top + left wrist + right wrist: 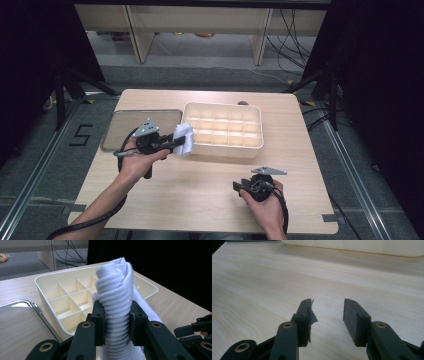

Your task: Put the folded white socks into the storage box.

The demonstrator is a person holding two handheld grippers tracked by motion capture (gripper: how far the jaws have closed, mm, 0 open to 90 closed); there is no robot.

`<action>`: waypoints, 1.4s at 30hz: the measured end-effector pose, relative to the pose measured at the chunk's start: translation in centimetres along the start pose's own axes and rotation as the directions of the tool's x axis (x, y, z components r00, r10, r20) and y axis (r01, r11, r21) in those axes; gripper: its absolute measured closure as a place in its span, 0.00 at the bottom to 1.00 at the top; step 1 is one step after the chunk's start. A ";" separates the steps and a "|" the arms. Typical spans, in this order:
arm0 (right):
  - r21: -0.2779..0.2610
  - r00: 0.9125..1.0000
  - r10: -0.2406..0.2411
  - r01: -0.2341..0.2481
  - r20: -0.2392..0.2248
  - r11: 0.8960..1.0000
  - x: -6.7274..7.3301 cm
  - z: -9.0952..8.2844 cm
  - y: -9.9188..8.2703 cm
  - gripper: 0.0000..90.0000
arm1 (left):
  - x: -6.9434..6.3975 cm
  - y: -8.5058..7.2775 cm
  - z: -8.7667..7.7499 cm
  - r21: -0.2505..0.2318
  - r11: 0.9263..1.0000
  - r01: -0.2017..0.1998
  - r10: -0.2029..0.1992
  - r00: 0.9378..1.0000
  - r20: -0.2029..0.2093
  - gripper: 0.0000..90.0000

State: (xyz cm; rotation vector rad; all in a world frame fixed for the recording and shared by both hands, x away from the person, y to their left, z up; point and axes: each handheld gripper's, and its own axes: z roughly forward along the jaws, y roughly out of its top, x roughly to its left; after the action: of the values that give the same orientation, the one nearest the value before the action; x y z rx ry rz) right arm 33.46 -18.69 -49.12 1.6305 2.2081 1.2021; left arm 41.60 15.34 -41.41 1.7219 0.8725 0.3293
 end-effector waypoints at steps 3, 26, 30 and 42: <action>0.000 0.999 -0.031 0.031 0.008 1.000 -0.3 -0.1 0.0 0.66 | 0.1 0.2 0.3 0.002 1.000 -0.002 0.002 1.000 -0.004 0.78; -0.007 1.000 -0.021 0.021 -0.014 1.000 -0.3 -0.1 -0.1 0.65 | 1.6 2.2 2.6 -0.006 1.000 -0.006 0.005 0.999 -0.044 0.78; 0.000 1.000 -0.022 0.022 0.001 1.000 -0.3 -0.1 -0.1 0.65 | 1.9 2.4 3.0 -0.003 1.000 -0.007 0.007 0.998 -0.054 0.78; -0.002 1.000 -0.011 0.011 -0.007 1.000 -0.2 0.1 -0.2 0.64 | 2.7 2.8 4.4 0.020 1.000 0.003 -0.002 0.996 -0.090 0.78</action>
State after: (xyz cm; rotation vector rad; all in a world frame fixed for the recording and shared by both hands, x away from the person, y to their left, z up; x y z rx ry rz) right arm 33.43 -18.87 -49.38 1.6136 2.2169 1.2085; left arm 47.25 13.84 -40.95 1.7355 0.9458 0.3998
